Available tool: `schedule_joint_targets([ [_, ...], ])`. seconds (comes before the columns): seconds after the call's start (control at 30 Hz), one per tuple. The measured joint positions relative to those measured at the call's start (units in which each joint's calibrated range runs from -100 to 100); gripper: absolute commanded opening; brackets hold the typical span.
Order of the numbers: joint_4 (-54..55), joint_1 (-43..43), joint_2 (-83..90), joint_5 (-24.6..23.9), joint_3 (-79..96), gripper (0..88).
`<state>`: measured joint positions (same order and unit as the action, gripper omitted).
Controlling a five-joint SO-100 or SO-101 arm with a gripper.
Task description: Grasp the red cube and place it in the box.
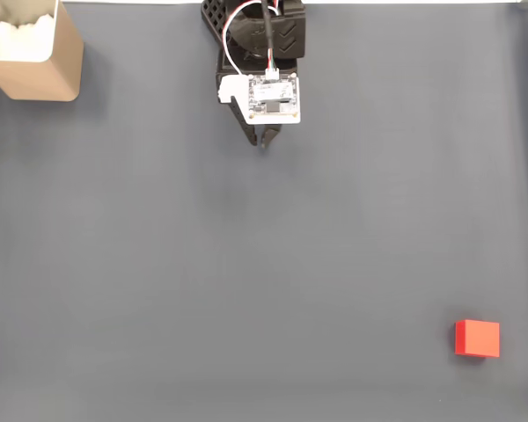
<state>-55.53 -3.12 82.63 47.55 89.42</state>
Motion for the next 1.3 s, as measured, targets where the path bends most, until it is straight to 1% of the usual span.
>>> schedule_joint_targets([
  [0.23, 2.8, -2.9, -14.5, -1.3, -14.6, 0.0],
  [0.47, 3.5, -6.1, -25.6, -1.5, -27.3, 0.0],
  [1.0, 5.2, -12.0, -43.2, 0.7, -45.5, 1.4],
  [1.3, 5.3, -16.0, -53.9, 1.0, -56.2, 2.9],
])
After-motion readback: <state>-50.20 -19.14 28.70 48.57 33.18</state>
